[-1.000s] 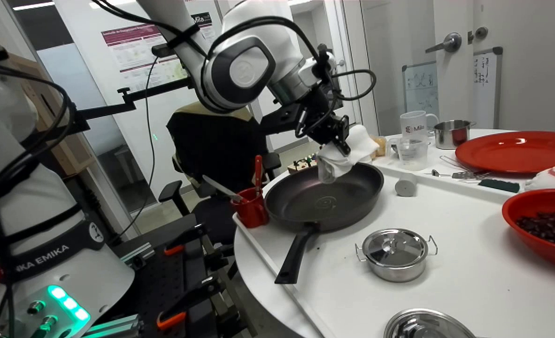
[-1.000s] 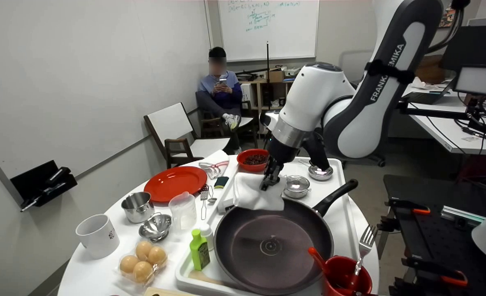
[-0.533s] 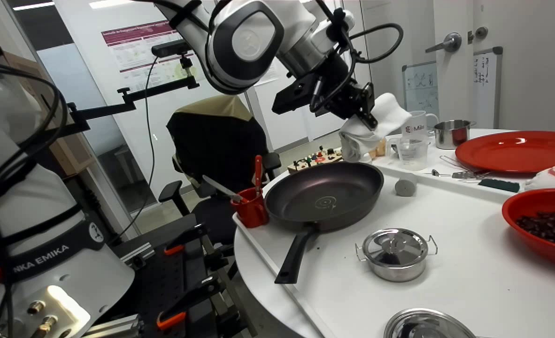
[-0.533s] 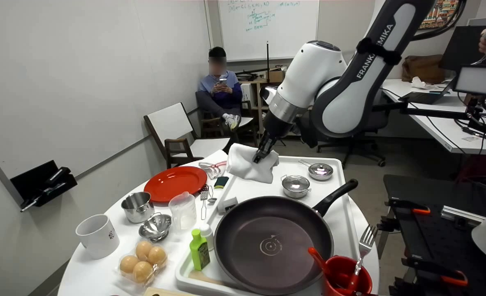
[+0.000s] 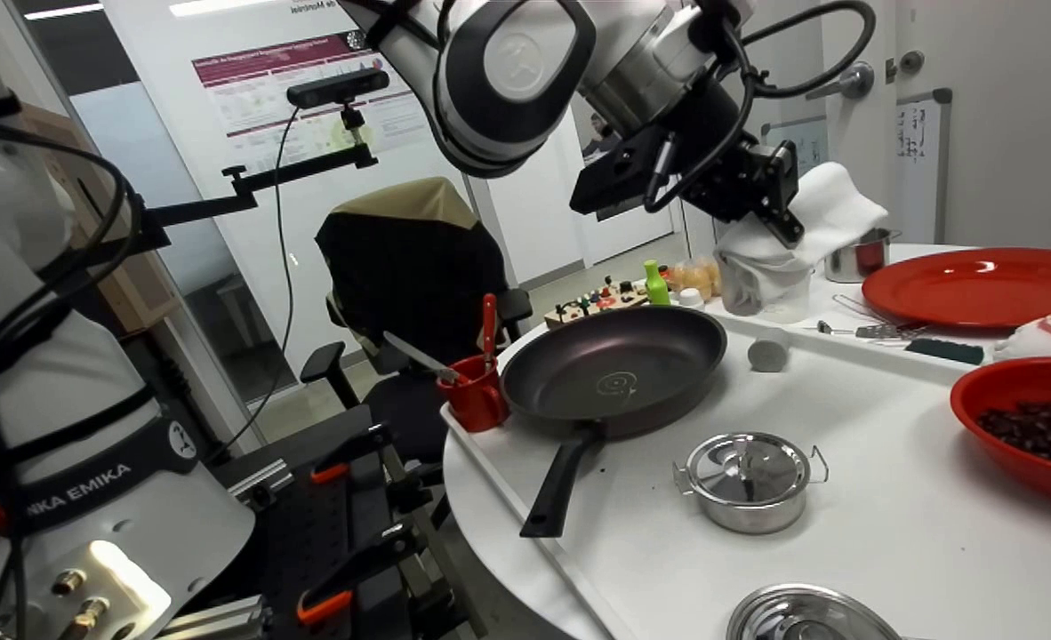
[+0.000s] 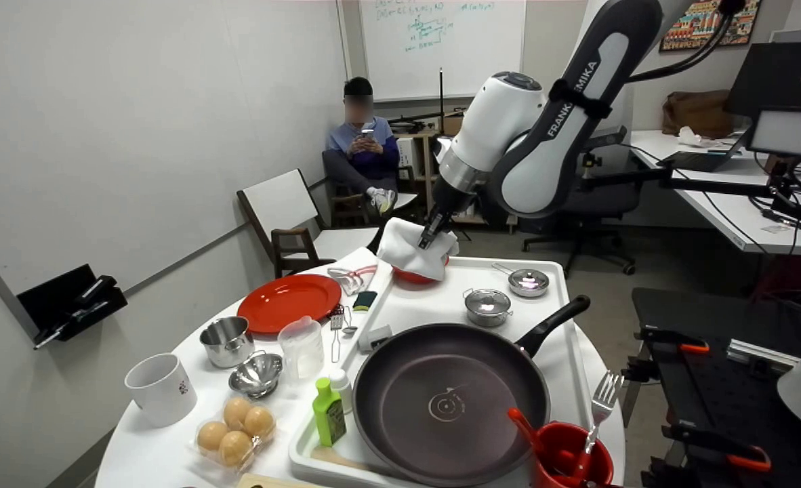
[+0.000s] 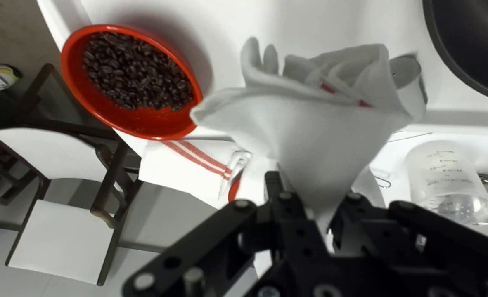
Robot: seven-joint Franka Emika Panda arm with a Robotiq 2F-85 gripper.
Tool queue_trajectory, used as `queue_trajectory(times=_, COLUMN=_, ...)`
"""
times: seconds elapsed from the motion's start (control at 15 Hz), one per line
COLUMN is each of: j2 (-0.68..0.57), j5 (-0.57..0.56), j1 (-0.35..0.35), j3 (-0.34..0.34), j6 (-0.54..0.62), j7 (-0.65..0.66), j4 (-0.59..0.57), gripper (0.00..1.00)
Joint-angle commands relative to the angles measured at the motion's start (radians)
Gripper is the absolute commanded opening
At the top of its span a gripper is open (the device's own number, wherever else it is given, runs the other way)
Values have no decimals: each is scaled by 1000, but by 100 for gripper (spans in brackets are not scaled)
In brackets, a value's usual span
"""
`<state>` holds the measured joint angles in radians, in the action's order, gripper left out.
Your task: Wipe the pan with the white towel
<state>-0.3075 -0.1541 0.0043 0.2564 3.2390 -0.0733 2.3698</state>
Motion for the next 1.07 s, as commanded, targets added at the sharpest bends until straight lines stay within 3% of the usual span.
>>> queue_trajectory(times=0.0, j2=-45, j5=15, j1=52, j3=47, j6=-6, j7=34, j4=1, gripper=8)
queue_trajectory(times=0.53, j2=-32, j5=5, j1=87, j3=106, j6=-7, j7=49, j4=73, gripper=8)
queue_trajectory(times=1.0, j2=7, j5=-10, j1=101, j3=113, j6=-7, j7=32, j4=176, gripper=8)
